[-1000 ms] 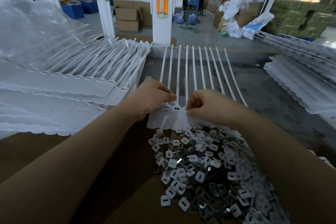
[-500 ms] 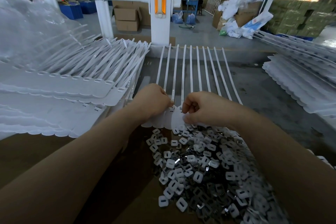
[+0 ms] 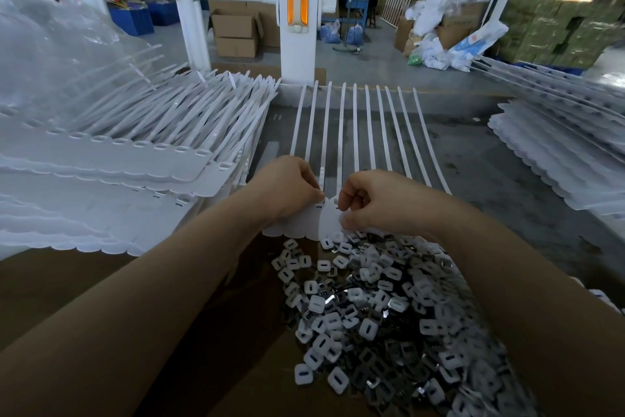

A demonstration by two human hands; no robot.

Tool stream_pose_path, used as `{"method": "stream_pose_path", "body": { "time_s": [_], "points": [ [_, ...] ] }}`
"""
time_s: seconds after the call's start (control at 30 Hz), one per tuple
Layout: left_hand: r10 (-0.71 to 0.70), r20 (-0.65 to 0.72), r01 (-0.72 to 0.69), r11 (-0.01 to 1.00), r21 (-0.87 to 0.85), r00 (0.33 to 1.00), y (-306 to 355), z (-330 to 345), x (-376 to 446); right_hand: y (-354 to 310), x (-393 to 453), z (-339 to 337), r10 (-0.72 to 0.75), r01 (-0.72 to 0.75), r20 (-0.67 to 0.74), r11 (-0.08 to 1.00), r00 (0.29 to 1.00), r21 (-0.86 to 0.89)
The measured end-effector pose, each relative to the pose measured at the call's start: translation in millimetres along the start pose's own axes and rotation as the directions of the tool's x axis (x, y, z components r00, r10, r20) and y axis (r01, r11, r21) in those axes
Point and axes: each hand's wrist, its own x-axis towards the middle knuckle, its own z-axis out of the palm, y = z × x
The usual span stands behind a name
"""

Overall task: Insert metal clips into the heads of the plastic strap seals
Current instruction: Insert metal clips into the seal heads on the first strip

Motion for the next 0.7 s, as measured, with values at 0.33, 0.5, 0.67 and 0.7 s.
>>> {"method": "stream_pose_path", "body": {
  "time_s": [0.33, 0.5, 0.67, 0.7],
  "points": [
    [0.002, 0.043, 0.0, 0.998, -0.059, 0.999, -1.8, -6.6, -0.5, 0.9, 0.7, 1.1, 0.011, -0.011, -0.013, 1.0, 1.0, 0.004],
    [-0.028, 0.049, 0.03, 0.998, -0.049, 0.998, 0.5, -6.0, -0.3, 1.3, 1.4, 1.4, 0.014, -0.014, -0.014, 1.0, 1.0, -0.001],
    [-0.074, 0.038, 0.075, 0.996, -0.046, 0.997, 4.1, -2.7, 2.8, 1.6, 1.1, 1.5, 0.015, -0.015, -0.01, 1.0, 1.0, 0.002],
    [-0.086, 0.038, 0.087, 0.995, -0.05, 0.996, 5.2, -2.0, 3.3, 1.6, 1.2, 1.4, 0.015, -0.015, -0.008, 1.0, 1.0, 0.004]
  ]
}}
